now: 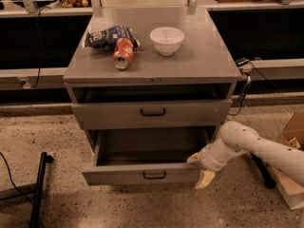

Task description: Open middle drawer

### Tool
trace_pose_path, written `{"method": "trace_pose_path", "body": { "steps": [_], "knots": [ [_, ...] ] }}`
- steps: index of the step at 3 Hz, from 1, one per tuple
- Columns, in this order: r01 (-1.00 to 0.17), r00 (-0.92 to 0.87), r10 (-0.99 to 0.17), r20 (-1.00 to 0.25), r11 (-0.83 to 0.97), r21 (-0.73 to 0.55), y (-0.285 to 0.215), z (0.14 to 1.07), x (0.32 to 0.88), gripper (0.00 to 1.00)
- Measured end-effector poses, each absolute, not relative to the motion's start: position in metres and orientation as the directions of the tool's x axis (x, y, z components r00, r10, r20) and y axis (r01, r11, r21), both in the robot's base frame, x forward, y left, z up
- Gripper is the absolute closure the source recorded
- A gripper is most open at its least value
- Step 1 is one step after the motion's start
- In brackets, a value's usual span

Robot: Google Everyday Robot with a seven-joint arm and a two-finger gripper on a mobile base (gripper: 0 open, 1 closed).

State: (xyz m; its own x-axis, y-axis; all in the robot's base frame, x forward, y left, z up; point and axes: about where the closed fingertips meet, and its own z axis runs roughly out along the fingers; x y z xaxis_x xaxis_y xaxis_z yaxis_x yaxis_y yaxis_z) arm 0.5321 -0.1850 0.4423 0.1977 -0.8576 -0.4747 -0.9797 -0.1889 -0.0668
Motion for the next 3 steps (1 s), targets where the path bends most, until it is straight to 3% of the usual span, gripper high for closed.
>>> {"method": "trace_pose_path", "body": {
  "steps": [2, 3],
  "knots": [
    [-0.973, 0.225, -0.834, -0.504, -0.221, -0.068, -0.1797, 0.4509, 0.5069, 0.0],
    [-0.973, 0.225, -0.834, -0.504, -0.221, -0.068, -0.1797, 0.4508, 0.5069, 0.0]
  ]
}}
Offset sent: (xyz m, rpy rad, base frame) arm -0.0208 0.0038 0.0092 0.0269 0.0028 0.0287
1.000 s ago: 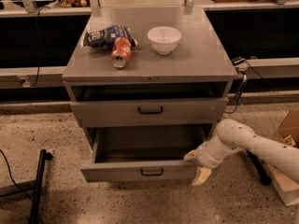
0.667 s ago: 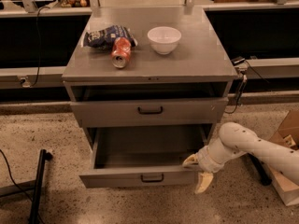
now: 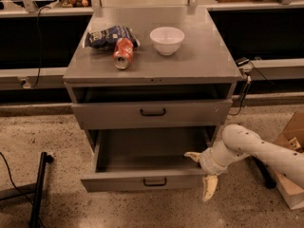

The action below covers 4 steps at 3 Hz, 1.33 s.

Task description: Open middle drawer

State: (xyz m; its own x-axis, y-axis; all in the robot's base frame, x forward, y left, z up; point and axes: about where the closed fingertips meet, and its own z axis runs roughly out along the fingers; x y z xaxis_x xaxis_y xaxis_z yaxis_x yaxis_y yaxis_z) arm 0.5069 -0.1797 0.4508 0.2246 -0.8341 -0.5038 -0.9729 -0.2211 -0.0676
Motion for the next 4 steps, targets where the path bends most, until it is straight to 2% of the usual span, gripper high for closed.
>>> {"method": "trace_pose_path", "body": {
  "steps": [1, 2, 3, 4],
  "knots": [
    [-0.975, 0.209, -0.837, -0.506, -0.221, -0.038, -0.178, 0.446, 0.506, 0.0],
    [-0.97, 0.173, -0.821, -0.543, -0.238, 0.052, -0.17, 0.427, 0.493, 0.0],
    [-0.956, 0.143, -0.816, -0.56, -0.26, 0.134, -0.162, 0.413, 0.477, 0.17],
    [-0.953, 0.142, -0.814, -0.564, -0.266, 0.144, -0.16, 0.414, 0.473, 0.37]
  ]
}}
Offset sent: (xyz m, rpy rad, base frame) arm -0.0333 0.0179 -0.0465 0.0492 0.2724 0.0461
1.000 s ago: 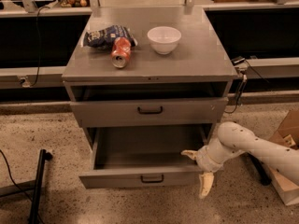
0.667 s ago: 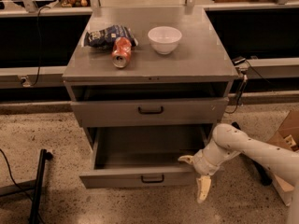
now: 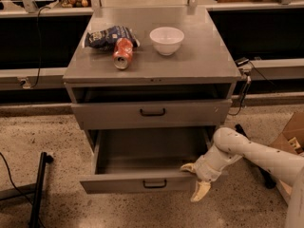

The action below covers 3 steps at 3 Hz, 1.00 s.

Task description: Open middle drawer

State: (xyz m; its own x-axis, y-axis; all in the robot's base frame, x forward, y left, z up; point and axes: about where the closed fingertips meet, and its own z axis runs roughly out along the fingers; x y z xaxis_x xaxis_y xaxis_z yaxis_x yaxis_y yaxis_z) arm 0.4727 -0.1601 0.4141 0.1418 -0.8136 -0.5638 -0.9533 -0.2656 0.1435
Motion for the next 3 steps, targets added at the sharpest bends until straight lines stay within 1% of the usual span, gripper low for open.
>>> {"method": "trace_pose_path", "body": {
  "steps": [1, 2, 3],
  "knots": [
    [-0.953, 0.142, -0.813, -0.564, -0.266, 0.143, -0.16, 0.415, 0.473, 0.35],
    [-0.933, 0.21, -0.789, -0.578, -0.339, 0.124, -0.152, 0.434, 0.461, 0.25],
    [-0.925, 0.273, -0.769, -0.578, -0.375, 0.063, -0.148, 0.455, 0.455, 0.06]
  ]
}}
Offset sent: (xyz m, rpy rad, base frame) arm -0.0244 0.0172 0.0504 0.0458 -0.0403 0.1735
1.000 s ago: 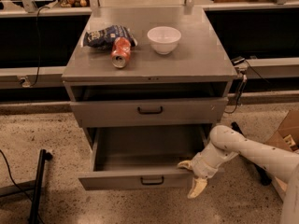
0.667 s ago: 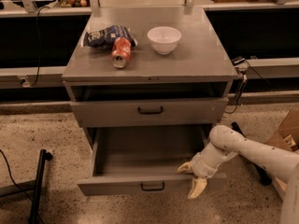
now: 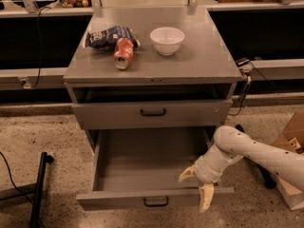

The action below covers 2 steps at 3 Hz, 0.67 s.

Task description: Open middle drawer

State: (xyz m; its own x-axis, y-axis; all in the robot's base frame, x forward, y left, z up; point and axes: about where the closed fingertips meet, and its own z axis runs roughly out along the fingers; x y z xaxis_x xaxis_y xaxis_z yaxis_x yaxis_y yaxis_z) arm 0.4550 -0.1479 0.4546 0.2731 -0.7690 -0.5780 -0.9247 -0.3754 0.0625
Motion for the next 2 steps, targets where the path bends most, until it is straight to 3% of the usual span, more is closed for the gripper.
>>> {"method": "trace_pose_path", "body": {
  "steps": [2],
  "knots": [
    [-0.933, 0.321, -0.782, -0.535, -0.358, -0.037, -0.139, 0.488, 0.484, 0.0]
  ]
}}
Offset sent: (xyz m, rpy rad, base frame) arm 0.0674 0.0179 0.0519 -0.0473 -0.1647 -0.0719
